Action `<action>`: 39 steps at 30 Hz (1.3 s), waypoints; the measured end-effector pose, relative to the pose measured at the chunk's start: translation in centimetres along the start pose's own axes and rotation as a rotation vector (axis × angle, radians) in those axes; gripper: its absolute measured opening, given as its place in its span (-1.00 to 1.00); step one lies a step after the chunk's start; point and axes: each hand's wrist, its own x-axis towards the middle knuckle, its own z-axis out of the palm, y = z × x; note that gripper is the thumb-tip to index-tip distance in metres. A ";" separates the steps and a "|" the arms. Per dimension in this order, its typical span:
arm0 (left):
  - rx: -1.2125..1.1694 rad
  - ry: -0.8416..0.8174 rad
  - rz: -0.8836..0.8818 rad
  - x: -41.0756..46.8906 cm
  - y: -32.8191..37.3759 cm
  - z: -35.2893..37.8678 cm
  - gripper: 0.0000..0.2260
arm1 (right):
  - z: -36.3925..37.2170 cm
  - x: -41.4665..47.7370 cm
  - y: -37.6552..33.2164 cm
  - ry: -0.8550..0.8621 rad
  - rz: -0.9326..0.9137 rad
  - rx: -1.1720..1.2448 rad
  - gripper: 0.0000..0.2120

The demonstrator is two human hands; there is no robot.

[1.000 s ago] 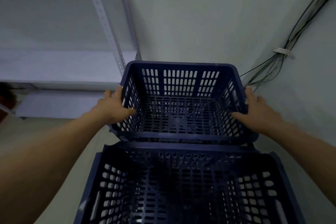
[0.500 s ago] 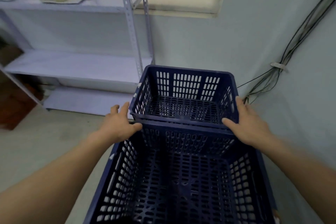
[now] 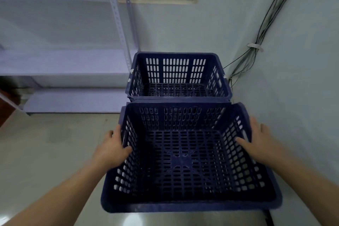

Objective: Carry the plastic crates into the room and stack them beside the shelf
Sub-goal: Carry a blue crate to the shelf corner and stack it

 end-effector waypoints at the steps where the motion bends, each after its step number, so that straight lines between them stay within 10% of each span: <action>1: 0.011 -0.004 0.005 -0.6 -0.2 0.7 -0.20 | 0.7 -0.5 0.6 -0.008 0.004 0.018 -0.06; 39: -0.084 0.279 0.029 1.6 -1.4 3.3 -0.29 | 3.3 -2.7 1.2 0.091 -0.046 0.127 -0.12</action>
